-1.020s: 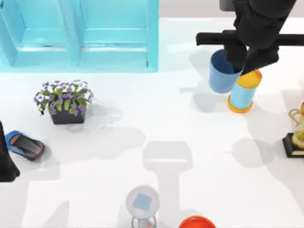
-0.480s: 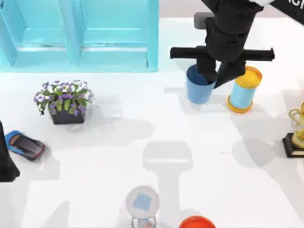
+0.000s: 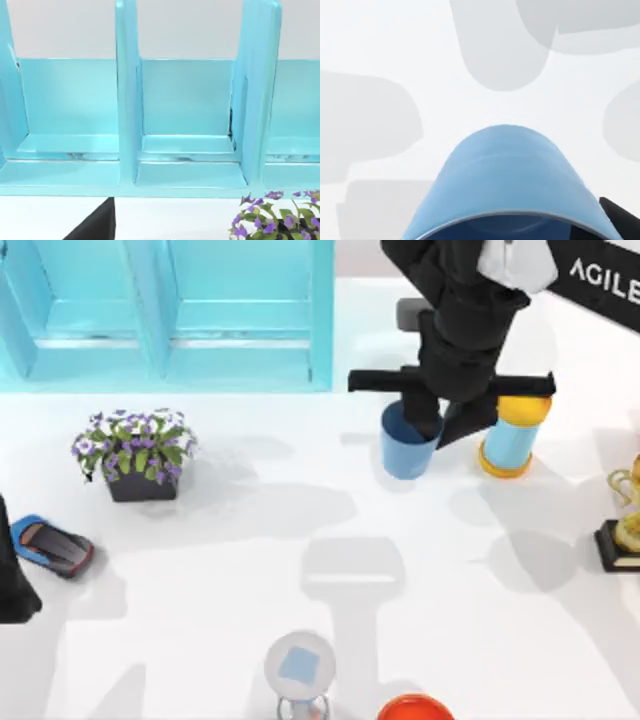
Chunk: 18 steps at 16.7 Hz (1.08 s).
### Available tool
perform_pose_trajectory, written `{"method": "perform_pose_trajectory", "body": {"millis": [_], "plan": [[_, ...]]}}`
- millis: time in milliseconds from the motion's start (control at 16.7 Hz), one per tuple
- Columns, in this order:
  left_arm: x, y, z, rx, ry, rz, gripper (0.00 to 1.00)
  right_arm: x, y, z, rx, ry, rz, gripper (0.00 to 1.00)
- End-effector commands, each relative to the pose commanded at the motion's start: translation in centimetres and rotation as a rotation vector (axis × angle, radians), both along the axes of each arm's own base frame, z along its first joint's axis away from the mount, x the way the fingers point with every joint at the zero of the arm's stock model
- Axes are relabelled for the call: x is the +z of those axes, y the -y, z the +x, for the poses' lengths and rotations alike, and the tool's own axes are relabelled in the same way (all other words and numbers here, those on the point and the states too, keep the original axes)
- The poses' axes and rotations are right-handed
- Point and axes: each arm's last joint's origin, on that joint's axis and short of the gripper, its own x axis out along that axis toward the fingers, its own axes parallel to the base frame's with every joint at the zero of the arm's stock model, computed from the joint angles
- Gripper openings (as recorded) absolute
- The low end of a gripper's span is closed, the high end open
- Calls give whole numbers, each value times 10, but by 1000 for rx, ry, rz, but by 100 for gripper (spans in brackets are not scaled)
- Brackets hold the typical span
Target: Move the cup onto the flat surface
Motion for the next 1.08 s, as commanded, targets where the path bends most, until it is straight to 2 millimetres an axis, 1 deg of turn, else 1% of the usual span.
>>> {"method": "perform_pose_trajectory", "body": {"millis": [180, 420, 1080], "plan": [[0, 0, 0, 0, 0, 0, 100, -21, -3, -1, 1, -4, -2, 0], [0, 0, 0, 0, 0, 0, 100, -23, -4, -1, 1, -6, -3, 0], [0, 0, 0, 0, 0, 0, 100, -23, -4, -1, 1, -6, -3, 83]]}}
